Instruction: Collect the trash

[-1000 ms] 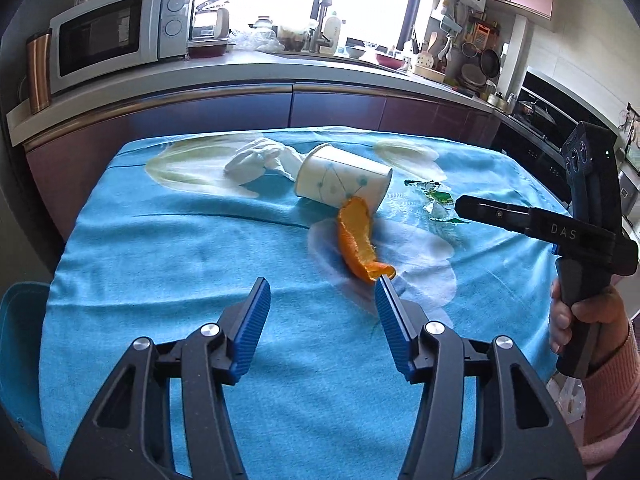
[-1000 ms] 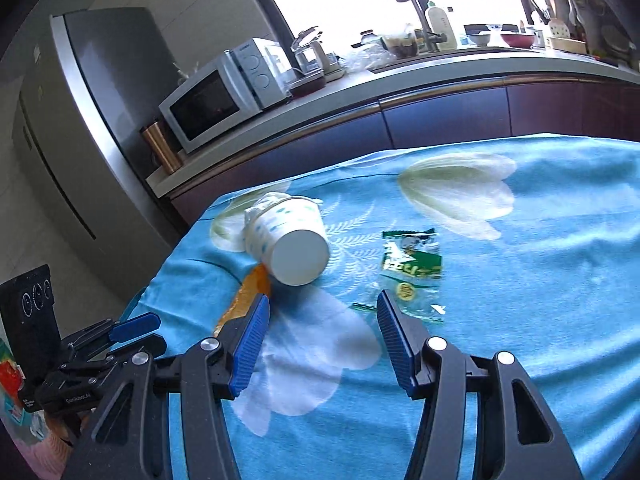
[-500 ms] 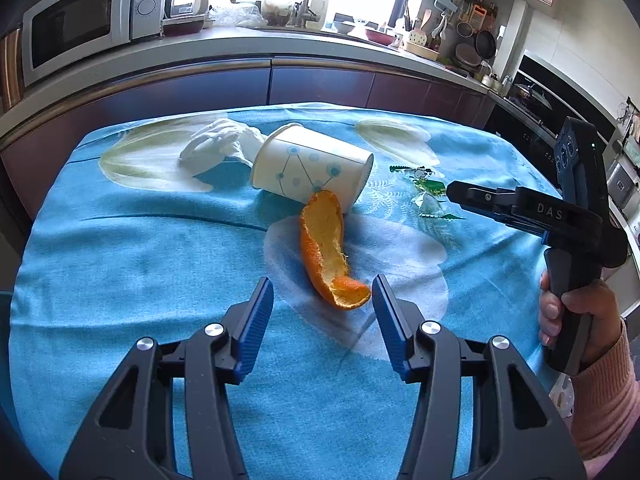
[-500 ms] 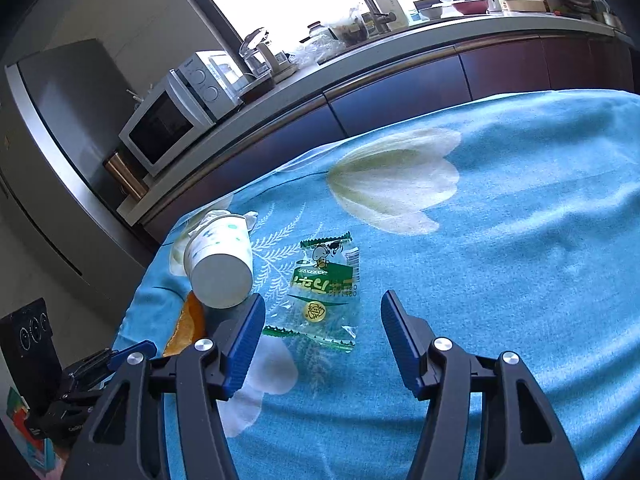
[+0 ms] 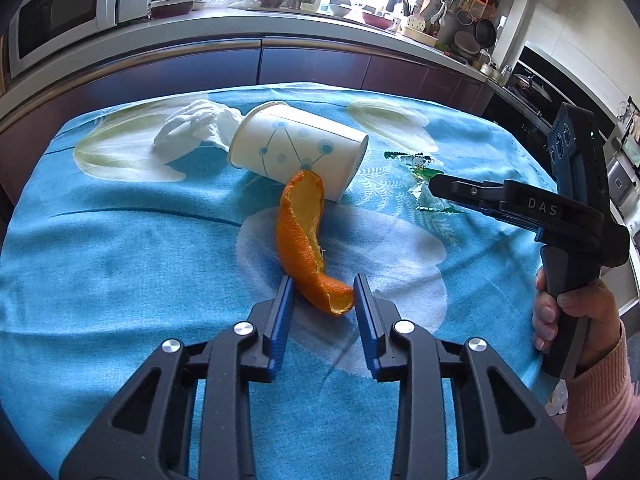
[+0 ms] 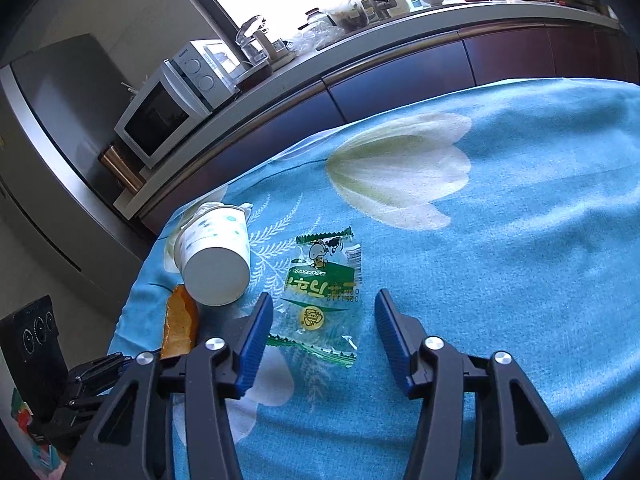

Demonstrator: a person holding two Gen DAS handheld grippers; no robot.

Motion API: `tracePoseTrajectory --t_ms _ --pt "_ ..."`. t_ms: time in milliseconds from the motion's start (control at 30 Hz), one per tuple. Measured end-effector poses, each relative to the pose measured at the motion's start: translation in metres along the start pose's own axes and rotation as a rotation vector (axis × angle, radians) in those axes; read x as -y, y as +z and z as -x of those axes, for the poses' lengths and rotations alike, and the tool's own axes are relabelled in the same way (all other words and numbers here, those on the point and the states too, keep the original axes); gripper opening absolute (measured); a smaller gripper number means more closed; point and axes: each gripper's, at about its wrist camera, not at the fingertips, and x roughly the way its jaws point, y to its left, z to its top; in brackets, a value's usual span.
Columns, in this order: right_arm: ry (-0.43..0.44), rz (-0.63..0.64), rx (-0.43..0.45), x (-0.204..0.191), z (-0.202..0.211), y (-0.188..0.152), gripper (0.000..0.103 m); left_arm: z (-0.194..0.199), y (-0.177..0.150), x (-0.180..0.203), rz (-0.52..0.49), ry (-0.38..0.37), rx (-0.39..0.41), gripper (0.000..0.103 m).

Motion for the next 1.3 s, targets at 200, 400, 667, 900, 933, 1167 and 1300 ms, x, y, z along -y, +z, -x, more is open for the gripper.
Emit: tracePoseTrajectory --t_ms 200,400,667,900,933,1167,1300 --pt "0.015 0.003 -0.010 0.000 -0.001 -0.001 0.015 0.005 -0.001 -0.005 0.015 -0.004 0.010 0.022" --pt "0.034 0.013 -0.004 -0.002 0.002 -0.003 0.006 0.013 -0.005 -0.008 0.022 0.003 0.023 0.013" --pt "0.065 0.012 0.014 -0.004 0.009 -0.005 0.002 0.029 -0.011 -0.020 0.050 0.006 0.044 0.006" --pt "0.103 0.005 0.021 -0.006 0.019 -0.013 0.002 0.040 -0.018 -0.019 0.035 0.010 0.052 0.006" --pt "0.105 0.005 0.019 -0.006 0.020 -0.013 0.002 0.039 -0.018 -0.018 0.028 0.007 0.050 0.006" --pt "0.088 -0.001 0.003 -0.007 0.017 -0.016 0.007 0.026 -0.019 -0.019 0.024 0.038 0.018 0.026" --pt "0.077 -0.017 -0.019 -0.004 0.011 -0.016 0.021 0.022 -0.018 -0.018 0.023 0.036 0.015 0.028"
